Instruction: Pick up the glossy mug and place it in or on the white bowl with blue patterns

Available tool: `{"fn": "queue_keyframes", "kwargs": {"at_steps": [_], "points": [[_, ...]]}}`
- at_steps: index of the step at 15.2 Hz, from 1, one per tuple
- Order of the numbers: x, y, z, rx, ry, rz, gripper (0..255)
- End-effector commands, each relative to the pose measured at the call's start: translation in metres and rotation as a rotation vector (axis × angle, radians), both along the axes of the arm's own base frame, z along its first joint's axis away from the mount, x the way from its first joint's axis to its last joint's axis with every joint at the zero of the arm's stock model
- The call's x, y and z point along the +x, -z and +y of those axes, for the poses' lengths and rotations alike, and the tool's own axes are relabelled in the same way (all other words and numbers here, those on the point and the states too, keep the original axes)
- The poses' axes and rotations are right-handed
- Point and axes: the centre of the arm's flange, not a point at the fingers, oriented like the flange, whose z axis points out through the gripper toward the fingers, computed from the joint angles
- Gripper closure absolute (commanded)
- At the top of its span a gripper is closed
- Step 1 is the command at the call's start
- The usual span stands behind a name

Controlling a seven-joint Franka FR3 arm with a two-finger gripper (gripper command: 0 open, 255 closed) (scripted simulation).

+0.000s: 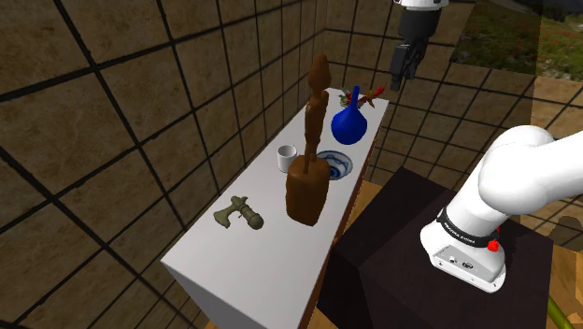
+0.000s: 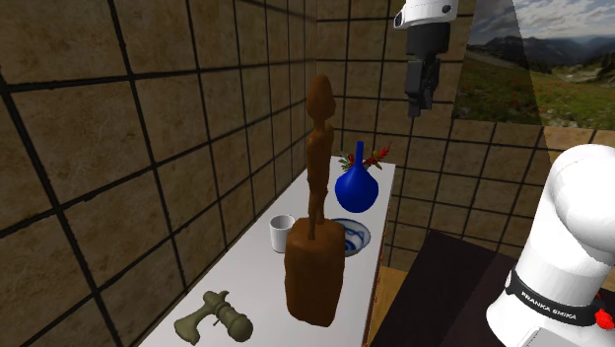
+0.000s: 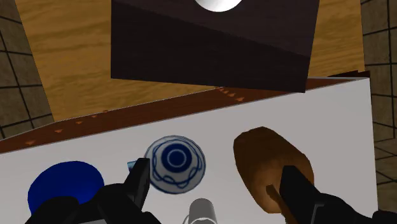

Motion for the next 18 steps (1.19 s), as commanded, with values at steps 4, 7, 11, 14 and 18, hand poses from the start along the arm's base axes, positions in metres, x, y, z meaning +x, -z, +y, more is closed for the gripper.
{"fn": "queue_keyframes", "kwargs": {"at_steps": [4,7,11,14,18], "points": [[0.027,0.028,0.008,-0.006,-0.001,-0.001,0],[0.054,0.056,0.015,-0.011,-0.003,-0.002,0],[0.089,0.094,0.025,-0.018,-0.005,-0.004,0],[0.116,0.122,0.032,-0.024,-0.006,-0.005,0],[0.152,0.160,0.042,-0.031,-0.008,-0.007,0]]}}
